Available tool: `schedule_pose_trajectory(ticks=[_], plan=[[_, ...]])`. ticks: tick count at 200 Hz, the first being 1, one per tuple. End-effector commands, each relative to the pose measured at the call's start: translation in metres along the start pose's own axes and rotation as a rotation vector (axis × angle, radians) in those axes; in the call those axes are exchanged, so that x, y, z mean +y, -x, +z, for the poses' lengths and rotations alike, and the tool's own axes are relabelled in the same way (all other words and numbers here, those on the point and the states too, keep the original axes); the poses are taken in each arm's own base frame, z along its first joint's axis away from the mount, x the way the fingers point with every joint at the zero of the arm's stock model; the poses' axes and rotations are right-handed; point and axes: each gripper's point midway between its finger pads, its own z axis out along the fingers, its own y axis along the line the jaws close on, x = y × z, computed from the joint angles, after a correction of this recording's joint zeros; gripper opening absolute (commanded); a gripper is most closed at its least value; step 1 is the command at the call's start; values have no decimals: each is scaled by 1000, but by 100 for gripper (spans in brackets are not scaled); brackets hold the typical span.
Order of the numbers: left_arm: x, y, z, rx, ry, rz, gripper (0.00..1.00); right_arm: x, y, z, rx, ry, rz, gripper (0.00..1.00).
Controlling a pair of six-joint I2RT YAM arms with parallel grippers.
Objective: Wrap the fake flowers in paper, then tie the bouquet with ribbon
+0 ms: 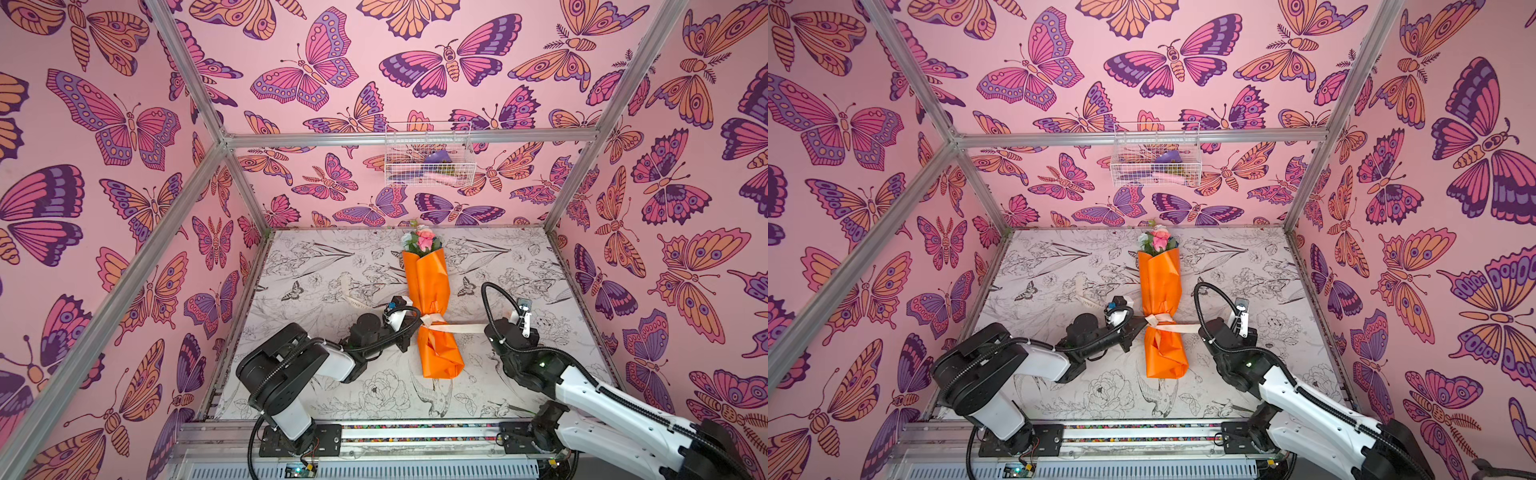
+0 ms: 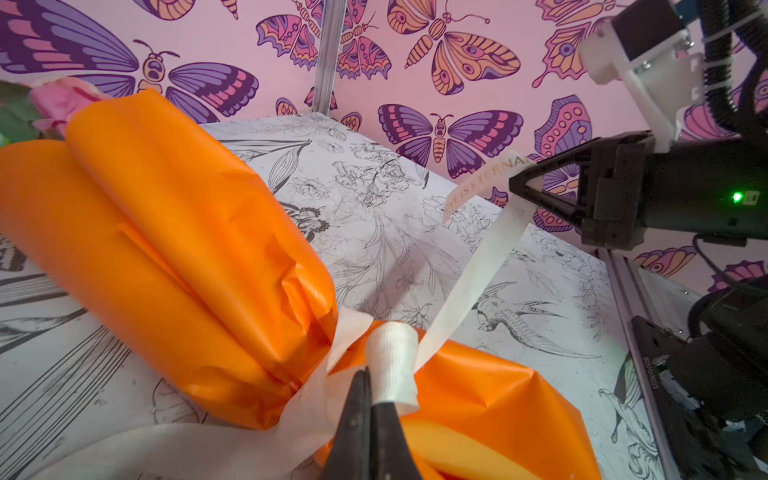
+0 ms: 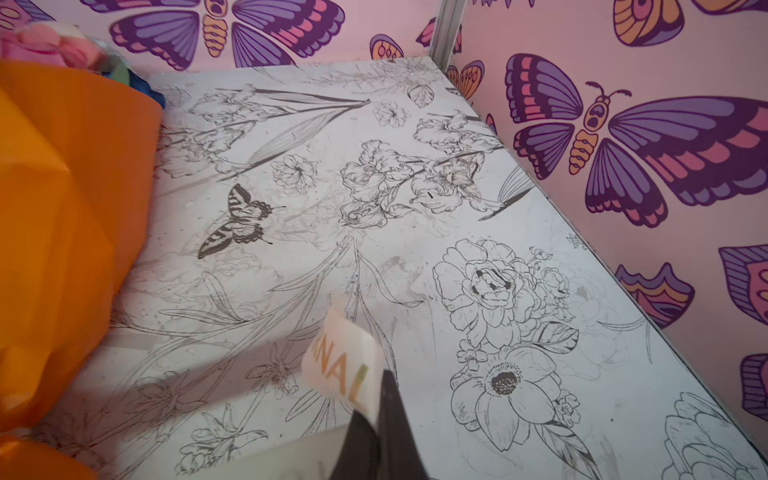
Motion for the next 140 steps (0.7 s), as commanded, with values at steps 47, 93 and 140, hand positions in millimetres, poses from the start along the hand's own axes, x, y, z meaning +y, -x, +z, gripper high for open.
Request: schedule_pose_trajectory(ticks=[47,93,140], plan=[[39,-41,-17,187,232,70,0,15,12,4,34,22,30,0],[44,-52,-20,233,268,69,9,43,11,8,131,71,-45,0],[42,-13,-28,157,306,117,63,51,9,11,185,52,-91,0]])
